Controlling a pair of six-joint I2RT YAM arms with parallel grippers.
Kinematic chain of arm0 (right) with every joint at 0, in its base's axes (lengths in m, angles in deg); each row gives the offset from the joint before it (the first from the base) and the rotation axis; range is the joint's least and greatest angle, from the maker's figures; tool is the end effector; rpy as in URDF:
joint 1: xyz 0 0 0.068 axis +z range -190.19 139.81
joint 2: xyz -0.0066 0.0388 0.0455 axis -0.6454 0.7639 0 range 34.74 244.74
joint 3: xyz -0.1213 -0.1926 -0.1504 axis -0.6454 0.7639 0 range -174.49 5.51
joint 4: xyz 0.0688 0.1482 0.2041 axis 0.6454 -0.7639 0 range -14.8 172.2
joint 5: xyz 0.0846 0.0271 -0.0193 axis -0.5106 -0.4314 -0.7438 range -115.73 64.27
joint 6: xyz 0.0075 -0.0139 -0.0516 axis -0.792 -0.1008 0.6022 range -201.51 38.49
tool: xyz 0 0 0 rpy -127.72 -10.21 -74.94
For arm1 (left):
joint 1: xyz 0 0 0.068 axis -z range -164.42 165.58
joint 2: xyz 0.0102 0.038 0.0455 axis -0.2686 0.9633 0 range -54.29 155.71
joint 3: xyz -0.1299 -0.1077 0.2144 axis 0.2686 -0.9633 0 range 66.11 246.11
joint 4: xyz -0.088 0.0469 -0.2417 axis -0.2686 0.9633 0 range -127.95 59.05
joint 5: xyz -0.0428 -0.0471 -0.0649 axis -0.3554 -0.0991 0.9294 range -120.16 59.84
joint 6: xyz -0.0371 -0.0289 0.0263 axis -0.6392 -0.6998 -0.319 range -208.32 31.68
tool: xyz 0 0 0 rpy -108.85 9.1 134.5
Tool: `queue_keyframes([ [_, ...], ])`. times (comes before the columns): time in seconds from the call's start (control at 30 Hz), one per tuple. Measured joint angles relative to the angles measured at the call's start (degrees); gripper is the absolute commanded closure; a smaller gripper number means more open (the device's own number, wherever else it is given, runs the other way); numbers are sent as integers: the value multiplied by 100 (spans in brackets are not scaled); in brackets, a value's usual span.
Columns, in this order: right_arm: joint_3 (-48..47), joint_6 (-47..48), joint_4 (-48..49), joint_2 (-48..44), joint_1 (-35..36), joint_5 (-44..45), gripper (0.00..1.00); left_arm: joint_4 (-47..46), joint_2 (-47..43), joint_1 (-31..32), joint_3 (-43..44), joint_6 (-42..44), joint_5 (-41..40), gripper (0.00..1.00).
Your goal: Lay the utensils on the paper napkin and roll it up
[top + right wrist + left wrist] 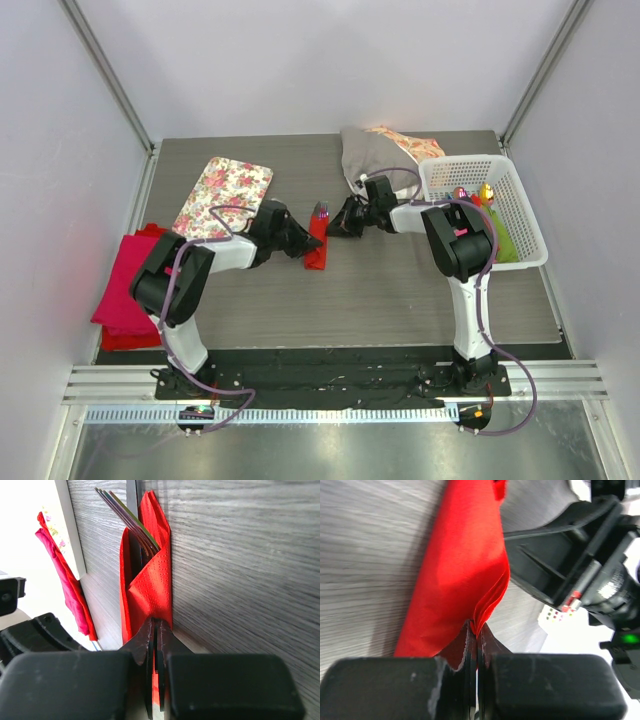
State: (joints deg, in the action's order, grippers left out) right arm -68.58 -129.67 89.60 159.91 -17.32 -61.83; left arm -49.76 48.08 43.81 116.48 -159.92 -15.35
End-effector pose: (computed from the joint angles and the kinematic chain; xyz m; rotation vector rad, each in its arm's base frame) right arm 0.4037 0.1930 0.1054 0.2092 2.5430 1.2983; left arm 0.3107 -0.1772 0.1453 -0.7967 2.4192 -1.1158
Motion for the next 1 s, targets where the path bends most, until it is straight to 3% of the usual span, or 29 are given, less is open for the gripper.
queue_keyframes([
  [0.57,-7,0,-24,0,2,13,99,-1119,719,28,-35,-452,369,100],
  [1.0,-9,-2,-26,-2,4,11,99,-1191,868,2,-70,-603,389,99],
])
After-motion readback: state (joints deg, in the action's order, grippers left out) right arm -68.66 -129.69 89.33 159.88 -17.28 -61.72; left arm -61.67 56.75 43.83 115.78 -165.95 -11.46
